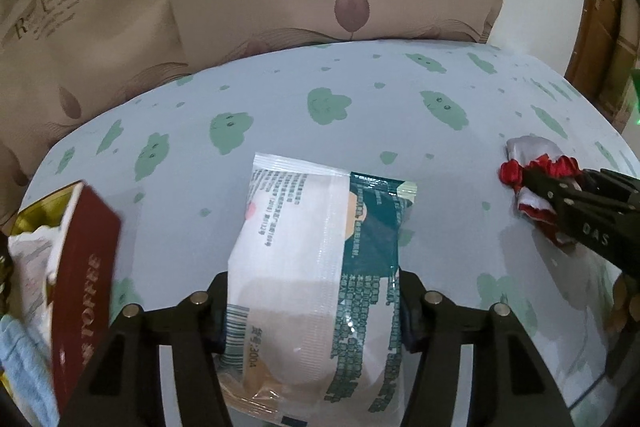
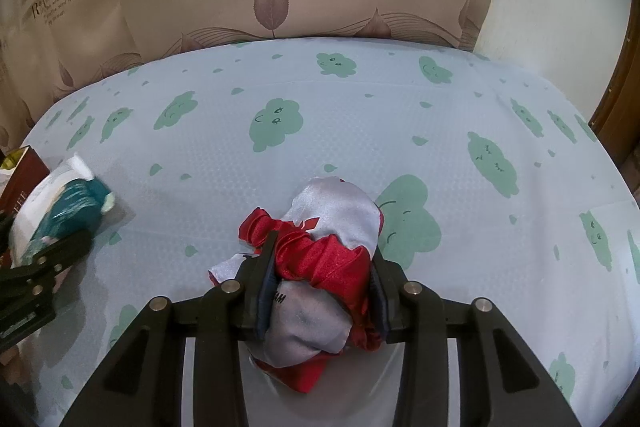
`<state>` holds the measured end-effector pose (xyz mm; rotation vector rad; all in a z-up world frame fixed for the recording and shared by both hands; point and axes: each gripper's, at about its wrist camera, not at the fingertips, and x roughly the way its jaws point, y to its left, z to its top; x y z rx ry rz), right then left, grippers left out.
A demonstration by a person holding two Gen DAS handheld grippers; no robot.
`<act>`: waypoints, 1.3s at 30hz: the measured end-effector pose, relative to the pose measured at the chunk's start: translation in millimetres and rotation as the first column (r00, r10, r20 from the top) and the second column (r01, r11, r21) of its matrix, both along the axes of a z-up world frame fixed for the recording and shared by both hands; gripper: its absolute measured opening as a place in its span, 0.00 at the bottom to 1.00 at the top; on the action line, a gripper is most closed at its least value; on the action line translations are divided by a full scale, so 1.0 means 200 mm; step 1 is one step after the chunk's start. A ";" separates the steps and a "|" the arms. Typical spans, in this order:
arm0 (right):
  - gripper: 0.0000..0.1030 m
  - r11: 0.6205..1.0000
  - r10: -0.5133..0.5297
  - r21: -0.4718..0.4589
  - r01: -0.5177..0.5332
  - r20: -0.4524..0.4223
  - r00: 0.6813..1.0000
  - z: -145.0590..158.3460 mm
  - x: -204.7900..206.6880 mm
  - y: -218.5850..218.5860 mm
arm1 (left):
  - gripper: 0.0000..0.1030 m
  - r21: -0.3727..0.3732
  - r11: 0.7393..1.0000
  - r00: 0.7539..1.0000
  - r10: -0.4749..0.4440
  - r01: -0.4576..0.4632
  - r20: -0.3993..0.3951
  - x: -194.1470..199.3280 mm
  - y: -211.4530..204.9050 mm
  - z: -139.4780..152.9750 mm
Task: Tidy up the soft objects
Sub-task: 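Grasp the white-and-teal packet with the left tool while the right tool holds the pouch, then carry the white-and-teal packet into the tin and open the left tool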
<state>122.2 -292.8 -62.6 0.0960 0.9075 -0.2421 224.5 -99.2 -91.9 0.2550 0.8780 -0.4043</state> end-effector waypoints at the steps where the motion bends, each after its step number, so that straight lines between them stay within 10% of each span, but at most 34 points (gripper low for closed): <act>1: 0.36 1.000 0.000 0.001 0.000 0.000 1.000 0.00 0.00 0.00 | 0.58 0.003 1.000 1.000 0.006 -0.006 0.001 -0.01 0.01 0.01; 23: 0.37 1.000 0.000 0.008 0.000 0.002 1.000 0.00 0.00 0.00 | 0.58 -0.029 0.985 0.983 0.169 -0.168 0.076 -0.10 0.41 0.37; 39: 0.37 1.000 -0.001 0.016 0.001 0.003 1.000 0.00 0.00 -0.01 | 0.58 -0.036 0.904 0.903 0.428 -0.427 0.045 0.15 1.09 0.51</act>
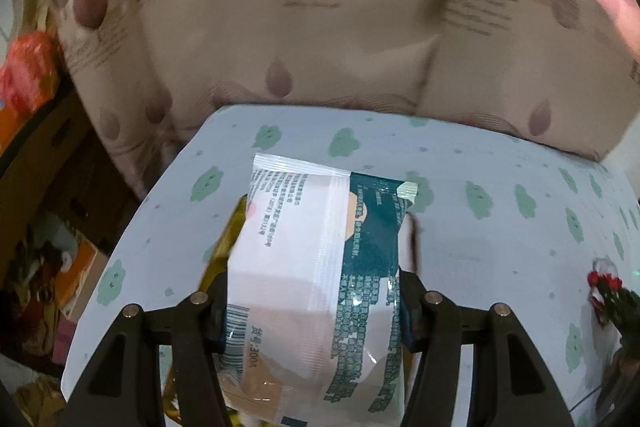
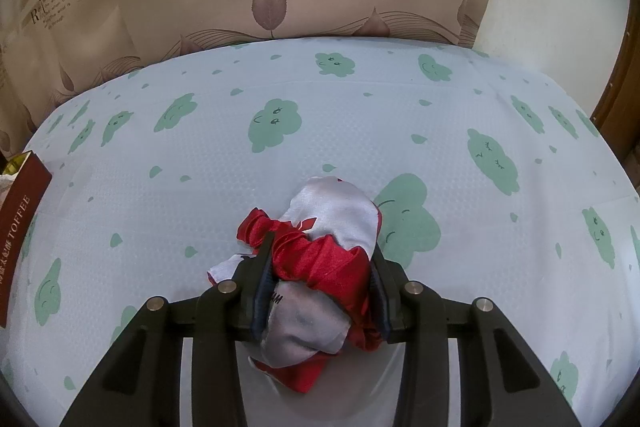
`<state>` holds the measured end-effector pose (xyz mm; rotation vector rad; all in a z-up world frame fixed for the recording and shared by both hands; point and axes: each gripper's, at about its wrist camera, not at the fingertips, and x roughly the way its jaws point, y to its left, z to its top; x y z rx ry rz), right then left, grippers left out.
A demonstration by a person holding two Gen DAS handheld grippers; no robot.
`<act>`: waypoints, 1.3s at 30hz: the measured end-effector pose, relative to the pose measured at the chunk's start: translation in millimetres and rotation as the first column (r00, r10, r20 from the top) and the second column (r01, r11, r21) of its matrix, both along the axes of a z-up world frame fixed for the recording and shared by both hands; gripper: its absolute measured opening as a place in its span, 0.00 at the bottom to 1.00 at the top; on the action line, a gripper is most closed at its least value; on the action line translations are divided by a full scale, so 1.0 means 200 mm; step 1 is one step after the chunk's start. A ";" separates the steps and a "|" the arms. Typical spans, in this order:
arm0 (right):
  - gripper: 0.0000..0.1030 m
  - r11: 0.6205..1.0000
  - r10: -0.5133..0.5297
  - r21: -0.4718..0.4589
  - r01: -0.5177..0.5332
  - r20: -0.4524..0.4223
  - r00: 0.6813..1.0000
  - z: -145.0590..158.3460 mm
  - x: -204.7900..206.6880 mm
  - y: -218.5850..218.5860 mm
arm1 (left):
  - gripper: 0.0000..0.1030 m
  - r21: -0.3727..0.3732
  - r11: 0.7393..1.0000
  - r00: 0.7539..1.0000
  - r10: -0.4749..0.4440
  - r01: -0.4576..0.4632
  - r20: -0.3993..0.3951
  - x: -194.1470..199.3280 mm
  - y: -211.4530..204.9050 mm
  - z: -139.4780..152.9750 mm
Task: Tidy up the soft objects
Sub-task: 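Carry the white-and-teal packet into the tin and open the left tool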
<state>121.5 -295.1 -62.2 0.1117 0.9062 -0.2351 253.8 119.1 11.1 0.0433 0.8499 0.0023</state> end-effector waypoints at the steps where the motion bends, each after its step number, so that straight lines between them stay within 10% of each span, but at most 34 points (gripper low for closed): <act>1: 0.37 1.000 0.000 -0.001 0.000 0.000 1.000 0.00 0.00 0.00 | 0.58 -0.005 1.000 1.000 0.015 -0.015 -0.012 0.02 0.04 -0.01; 25: 0.37 1.000 0.000 0.003 0.000 0.001 1.000 0.00 0.00 -0.01 | 0.65 0.070 0.997 0.988 -0.011 0.023 -0.156 0.23 -0.11 -0.35; 39: 0.37 1.000 0.000 0.004 0.000 0.001 1.000 0.00 0.00 -0.01 | 0.71 0.017 0.999 0.985 -0.039 0.043 -0.167 0.20 -0.11 -0.30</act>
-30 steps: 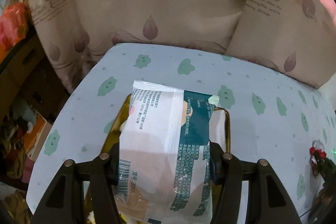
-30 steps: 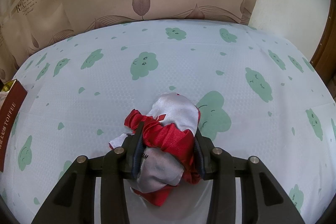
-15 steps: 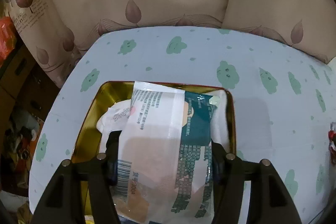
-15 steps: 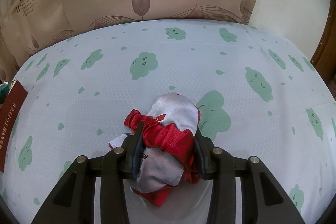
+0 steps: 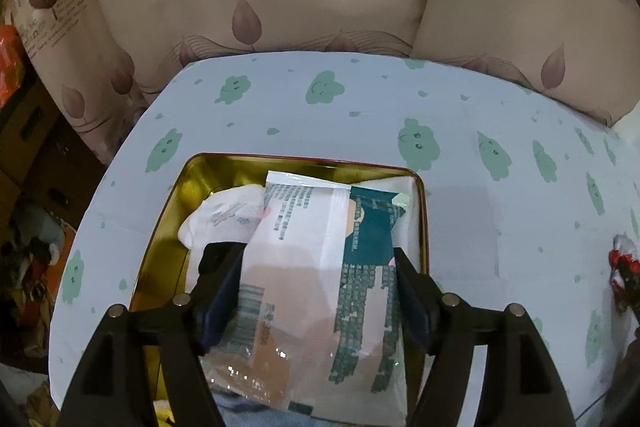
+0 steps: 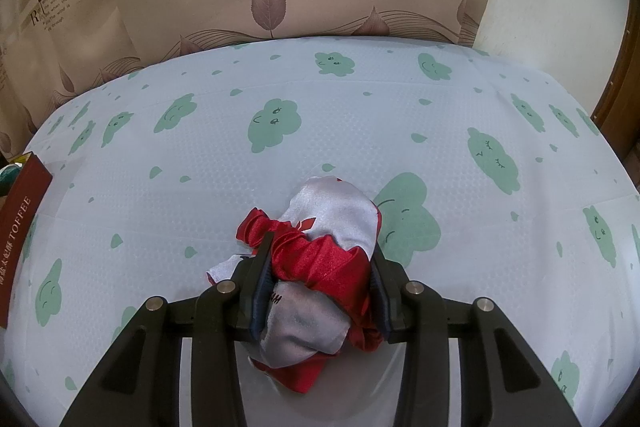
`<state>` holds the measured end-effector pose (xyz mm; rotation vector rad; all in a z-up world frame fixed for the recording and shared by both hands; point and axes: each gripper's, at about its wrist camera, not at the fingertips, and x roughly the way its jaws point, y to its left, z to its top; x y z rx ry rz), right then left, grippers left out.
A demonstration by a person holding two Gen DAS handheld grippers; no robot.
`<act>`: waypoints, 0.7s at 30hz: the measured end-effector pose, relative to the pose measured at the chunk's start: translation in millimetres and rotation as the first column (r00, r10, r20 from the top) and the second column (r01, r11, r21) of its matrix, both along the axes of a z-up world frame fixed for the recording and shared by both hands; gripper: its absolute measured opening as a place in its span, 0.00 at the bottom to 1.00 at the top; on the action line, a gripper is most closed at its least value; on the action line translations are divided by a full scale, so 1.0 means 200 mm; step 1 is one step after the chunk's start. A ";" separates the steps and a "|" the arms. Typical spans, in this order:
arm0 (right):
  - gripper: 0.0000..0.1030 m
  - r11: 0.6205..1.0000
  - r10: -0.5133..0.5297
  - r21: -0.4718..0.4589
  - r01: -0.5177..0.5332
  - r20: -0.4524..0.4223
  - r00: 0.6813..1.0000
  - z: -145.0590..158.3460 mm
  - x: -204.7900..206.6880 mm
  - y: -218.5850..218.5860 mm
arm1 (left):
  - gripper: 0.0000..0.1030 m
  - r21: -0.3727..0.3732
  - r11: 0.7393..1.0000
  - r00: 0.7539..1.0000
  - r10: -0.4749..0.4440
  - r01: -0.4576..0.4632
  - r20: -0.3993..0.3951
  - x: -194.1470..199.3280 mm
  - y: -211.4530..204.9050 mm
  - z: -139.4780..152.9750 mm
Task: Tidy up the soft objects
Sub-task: 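Carry the white-and-teal packet into the tin and open the left tool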
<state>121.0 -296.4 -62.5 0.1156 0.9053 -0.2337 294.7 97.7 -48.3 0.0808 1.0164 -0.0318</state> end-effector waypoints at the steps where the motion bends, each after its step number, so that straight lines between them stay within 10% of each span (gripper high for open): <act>1: 0.37 1.000 0.000 0.000 0.000 0.000 1.000 0.00 0.00 0.00 | 0.71 -0.013 1.000 1.000 0.003 -0.003 0.003 -0.01 0.01 0.01; 21: 0.40 1.000 -0.006 0.001 0.006 0.000 1.000 -0.01 0.00 0.00 | 0.71 0.009 0.997 0.980 0.076 -0.079 0.185 -0.52 0.25 0.24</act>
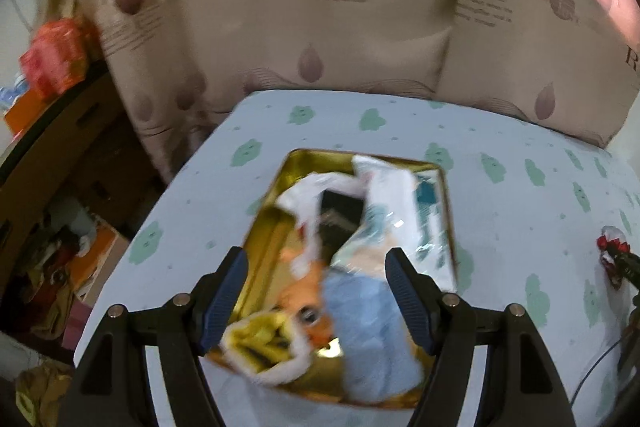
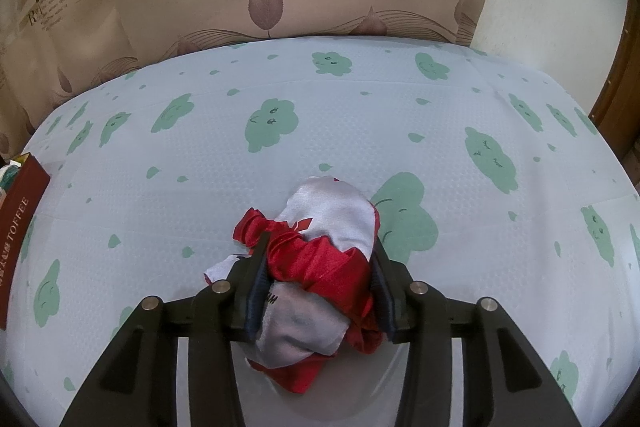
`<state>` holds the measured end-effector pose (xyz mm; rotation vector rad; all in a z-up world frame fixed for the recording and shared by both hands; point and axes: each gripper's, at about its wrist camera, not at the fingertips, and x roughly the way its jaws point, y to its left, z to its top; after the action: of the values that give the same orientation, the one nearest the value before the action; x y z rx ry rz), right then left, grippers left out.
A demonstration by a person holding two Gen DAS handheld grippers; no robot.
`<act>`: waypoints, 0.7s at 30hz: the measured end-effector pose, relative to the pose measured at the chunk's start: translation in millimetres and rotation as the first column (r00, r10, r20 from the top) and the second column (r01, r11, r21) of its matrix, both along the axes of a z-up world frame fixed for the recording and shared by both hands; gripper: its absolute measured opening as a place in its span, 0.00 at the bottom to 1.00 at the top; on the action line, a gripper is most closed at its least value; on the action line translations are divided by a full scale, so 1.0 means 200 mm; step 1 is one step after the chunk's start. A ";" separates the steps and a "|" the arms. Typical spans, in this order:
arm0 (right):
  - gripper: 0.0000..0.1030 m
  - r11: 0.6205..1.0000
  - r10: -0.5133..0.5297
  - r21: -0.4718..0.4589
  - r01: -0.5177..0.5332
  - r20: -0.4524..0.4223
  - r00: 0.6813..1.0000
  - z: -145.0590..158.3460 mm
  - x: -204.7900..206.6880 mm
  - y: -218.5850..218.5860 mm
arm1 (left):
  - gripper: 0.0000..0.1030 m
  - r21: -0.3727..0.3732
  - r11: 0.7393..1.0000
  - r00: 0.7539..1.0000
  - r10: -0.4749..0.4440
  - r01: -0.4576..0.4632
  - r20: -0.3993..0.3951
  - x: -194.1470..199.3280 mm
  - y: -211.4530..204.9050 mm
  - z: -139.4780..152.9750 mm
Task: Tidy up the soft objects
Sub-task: 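Carry the white-and-teal packet into the tin and open the left tool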
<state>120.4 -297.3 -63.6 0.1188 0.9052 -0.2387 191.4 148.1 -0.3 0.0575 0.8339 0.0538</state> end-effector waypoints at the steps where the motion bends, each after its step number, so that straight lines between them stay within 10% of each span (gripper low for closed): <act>1: 0.40 1.000 0.000 -0.001 0.000 0.000 1.000 0.00 0.00 0.00 | 0.71 0.000 1.000 1.000 0.014 -0.014 0.002 -0.03 0.03 -0.01; 21: 0.27 0.996 0.004 -0.095 -0.004 -0.007 1.000 0.03 -0.02 0.11 | 0.71 0.033 0.989 0.988 0.139 -0.142 0.065 -0.31 0.36 -0.13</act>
<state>116.6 -275.5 -56.9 0.0284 0.8996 -0.2780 128.9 220.5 -25.6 0.0323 0.7733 0.2033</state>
